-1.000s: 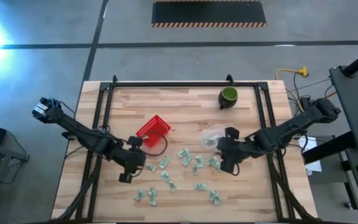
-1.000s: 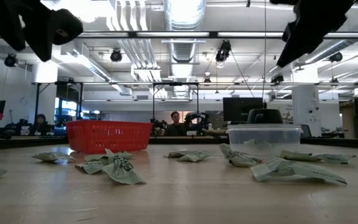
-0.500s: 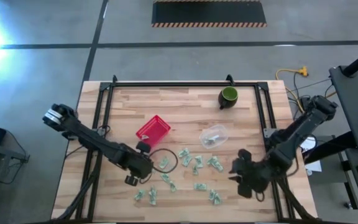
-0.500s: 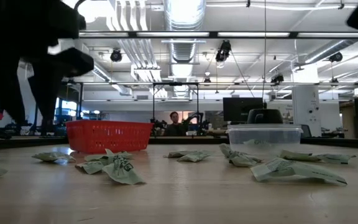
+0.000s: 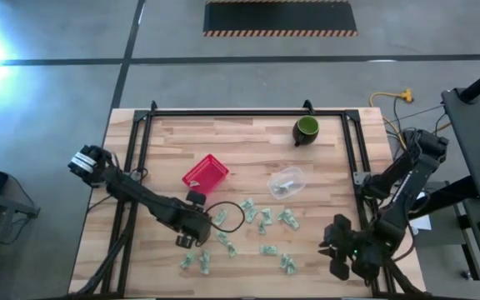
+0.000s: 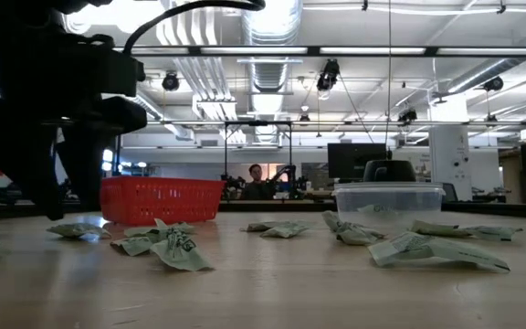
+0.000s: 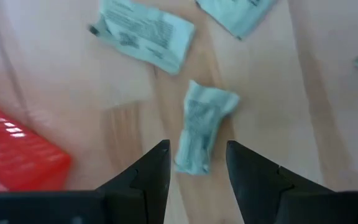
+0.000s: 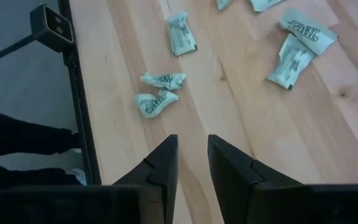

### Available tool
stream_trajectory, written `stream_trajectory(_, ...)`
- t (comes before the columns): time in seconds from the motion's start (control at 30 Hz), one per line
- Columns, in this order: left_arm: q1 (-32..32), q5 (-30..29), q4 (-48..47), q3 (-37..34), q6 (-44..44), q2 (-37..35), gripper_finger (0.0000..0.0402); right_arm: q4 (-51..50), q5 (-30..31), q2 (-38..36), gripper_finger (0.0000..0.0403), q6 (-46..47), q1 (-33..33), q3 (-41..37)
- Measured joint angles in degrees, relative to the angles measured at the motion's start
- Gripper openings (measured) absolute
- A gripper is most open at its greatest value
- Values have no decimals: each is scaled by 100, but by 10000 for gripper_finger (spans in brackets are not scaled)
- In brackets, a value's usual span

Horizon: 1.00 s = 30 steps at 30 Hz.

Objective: Pick and place items into bin
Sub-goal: Put the stevia packet into the red bin

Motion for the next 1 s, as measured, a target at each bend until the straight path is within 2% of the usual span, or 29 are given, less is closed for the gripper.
stream_trajectory(0.07,51,6,96,0,94,0,139,17,-6,92,76,40,1,1)
stream_trajectory(0.23,212,569,477,-24,430,68,139,86,-3,240,71,98,-1,0)
stream_trajectory(0.6,349,549,514,-246,617,63,139,151,-7,261,68,47,1,0)
stream_trajectory(0.87,363,752,651,-398,612,48,139,118,-6,259,67,24,-1,0)
stream_trajectory(1.0,364,749,650,-398,606,48,125,116,-6,259,64,-13,-1,0)
